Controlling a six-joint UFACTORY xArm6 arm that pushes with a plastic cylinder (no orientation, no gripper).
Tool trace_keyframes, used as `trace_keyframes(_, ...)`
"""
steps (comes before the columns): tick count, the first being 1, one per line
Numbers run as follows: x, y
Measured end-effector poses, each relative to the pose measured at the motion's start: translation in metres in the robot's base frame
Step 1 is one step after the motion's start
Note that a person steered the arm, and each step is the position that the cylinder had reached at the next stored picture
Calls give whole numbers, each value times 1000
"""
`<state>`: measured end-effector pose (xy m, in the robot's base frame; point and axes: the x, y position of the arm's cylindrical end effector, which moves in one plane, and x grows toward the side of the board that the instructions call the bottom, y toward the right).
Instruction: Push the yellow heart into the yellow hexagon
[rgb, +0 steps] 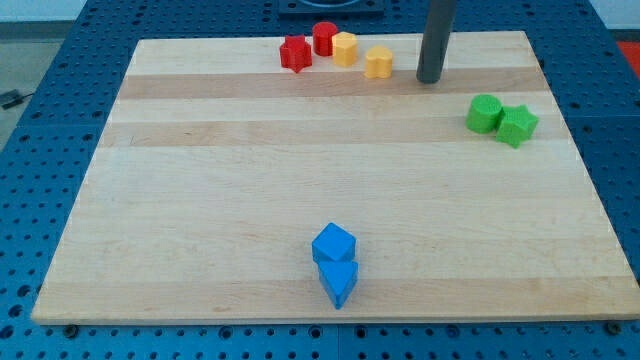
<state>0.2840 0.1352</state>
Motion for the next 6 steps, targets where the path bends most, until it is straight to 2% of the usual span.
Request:
trace_keyframes(3, -10, -55)
trace_keyframes(6, -14, -62)
